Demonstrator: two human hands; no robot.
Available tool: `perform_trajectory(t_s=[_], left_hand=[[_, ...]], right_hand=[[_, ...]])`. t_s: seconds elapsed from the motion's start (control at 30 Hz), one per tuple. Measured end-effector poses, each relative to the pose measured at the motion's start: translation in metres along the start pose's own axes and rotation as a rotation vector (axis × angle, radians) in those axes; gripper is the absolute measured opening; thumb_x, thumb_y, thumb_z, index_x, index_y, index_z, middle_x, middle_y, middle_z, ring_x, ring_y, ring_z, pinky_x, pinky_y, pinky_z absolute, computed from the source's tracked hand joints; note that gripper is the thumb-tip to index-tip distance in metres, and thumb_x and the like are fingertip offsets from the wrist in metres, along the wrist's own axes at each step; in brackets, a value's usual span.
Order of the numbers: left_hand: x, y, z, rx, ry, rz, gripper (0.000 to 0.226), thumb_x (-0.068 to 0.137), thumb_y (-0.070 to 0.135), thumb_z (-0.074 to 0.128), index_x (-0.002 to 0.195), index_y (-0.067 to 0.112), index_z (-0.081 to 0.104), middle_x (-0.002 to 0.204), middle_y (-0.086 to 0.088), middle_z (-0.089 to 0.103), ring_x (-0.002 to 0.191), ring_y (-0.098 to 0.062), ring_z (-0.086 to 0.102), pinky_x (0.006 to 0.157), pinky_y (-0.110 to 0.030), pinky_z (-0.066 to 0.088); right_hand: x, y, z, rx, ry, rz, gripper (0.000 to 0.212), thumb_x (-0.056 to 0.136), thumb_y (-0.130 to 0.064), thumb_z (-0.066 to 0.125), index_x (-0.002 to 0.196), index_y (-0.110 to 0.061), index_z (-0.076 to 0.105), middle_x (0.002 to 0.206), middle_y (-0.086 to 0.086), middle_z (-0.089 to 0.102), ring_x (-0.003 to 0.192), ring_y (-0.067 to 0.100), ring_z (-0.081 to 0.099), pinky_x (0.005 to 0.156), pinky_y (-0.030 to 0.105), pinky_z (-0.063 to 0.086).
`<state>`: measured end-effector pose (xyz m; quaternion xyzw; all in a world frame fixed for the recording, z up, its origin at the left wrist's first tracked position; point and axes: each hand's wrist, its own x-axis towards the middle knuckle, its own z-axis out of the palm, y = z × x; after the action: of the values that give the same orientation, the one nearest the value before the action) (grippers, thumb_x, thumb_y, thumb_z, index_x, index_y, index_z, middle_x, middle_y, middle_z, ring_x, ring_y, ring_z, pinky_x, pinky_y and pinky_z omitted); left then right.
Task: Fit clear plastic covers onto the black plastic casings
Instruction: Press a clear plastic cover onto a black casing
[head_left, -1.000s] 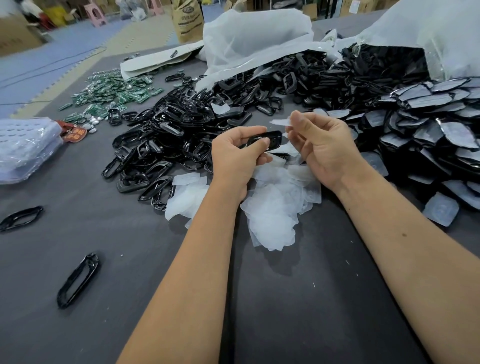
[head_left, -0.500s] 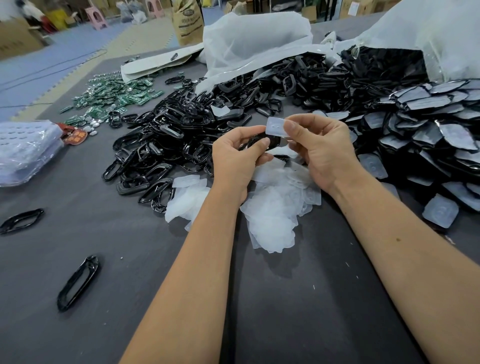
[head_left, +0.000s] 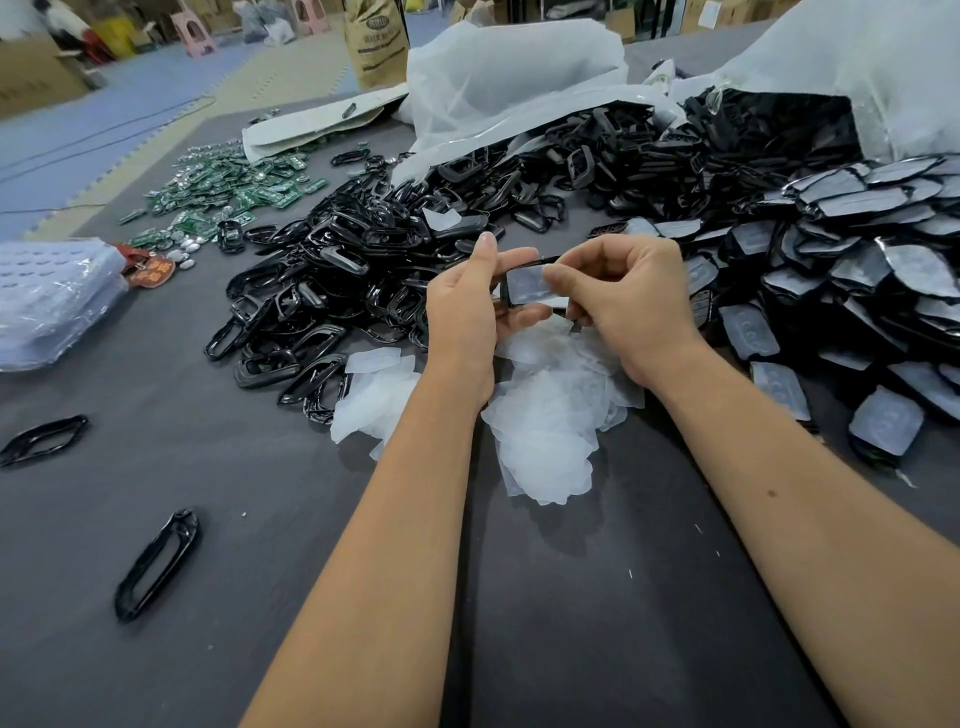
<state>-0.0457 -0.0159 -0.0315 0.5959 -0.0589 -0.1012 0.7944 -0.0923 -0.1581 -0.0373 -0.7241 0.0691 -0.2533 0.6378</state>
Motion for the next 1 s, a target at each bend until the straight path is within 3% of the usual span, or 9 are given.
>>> perform_trajectory(t_s=[0.3, 0.4, 0.53, 0.67, 1.0], left_hand=[[0.0011, -0.0023, -0.0004, 0.036, 0.002, 0.012, 0.041, 0.108, 0.030, 0.049, 0.102, 0.001, 0.078, 0.102, -0.020, 0.077, 0.068, -0.034, 0.066, 0.057, -0.027, 0.059], [-0.0002, -0.0020, 0.0001, 0.044, -0.019, 0.031, 0.026, 0.102, 0.011, 0.055, 0.100, 0.003, 0.079, 0.102, -0.022, 0.076, 0.076, -0.032, 0.071, 0.057, -0.025, 0.057], [-0.0014, -0.0032, 0.0009, 0.119, -0.037, 0.079, 0.028, 0.091, -0.007, 0.059, 0.097, 0.009, 0.081, 0.100, -0.021, 0.074, 0.072, -0.024, 0.071, 0.061, -0.023, 0.057], [-0.0014, -0.0032, 0.0002, 0.137, -0.041, 0.093, 0.028, 0.089, -0.009, 0.062, 0.098, 0.010, 0.080, 0.101, -0.025, 0.074, 0.069, -0.022, 0.069, 0.061, -0.023, 0.056], [-0.0015, -0.0029, -0.0006, 0.149, -0.045, 0.080, 0.025, 0.092, -0.004, 0.064, 0.097, 0.014, 0.081, 0.091, -0.016, 0.075, 0.061, -0.023, 0.068, 0.057, -0.021, 0.054]], right_hand=[[0.0011, 0.0029, -0.0006, -0.043, 0.045, -0.016, 0.019, 0.080, -0.011, 0.090, 0.084, -0.005, 0.072, 0.069, 0.009, 0.073, 0.051, 0.015, 0.065, 0.053, 0.028, 0.054], [0.0005, 0.0022, 0.0000, -0.038, 0.035, -0.026, 0.017, 0.079, -0.010, 0.090, 0.082, -0.006, 0.073, 0.070, 0.011, 0.074, 0.051, 0.016, 0.065, 0.053, 0.029, 0.053], [0.0004, 0.0022, 0.0000, -0.023, 0.048, -0.025, 0.017, 0.079, -0.011, 0.090, 0.078, -0.010, 0.073, 0.065, 0.004, 0.073, 0.049, 0.014, 0.064, 0.051, 0.024, 0.051], [0.0010, 0.0032, 0.0008, -0.026, 0.067, -0.013, 0.018, 0.078, -0.012, 0.090, 0.075, -0.013, 0.072, 0.062, 0.002, 0.071, 0.046, 0.014, 0.062, 0.049, 0.025, 0.049], [0.0011, 0.0038, 0.0002, -0.056, 0.089, -0.023, 0.017, 0.079, -0.014, 0.089, 0.076, -0.011, 0.072, 0.063, 0.003, 0.072, 0.046, 0.016, 0.062, 0.050, 0.027, 0.049]])
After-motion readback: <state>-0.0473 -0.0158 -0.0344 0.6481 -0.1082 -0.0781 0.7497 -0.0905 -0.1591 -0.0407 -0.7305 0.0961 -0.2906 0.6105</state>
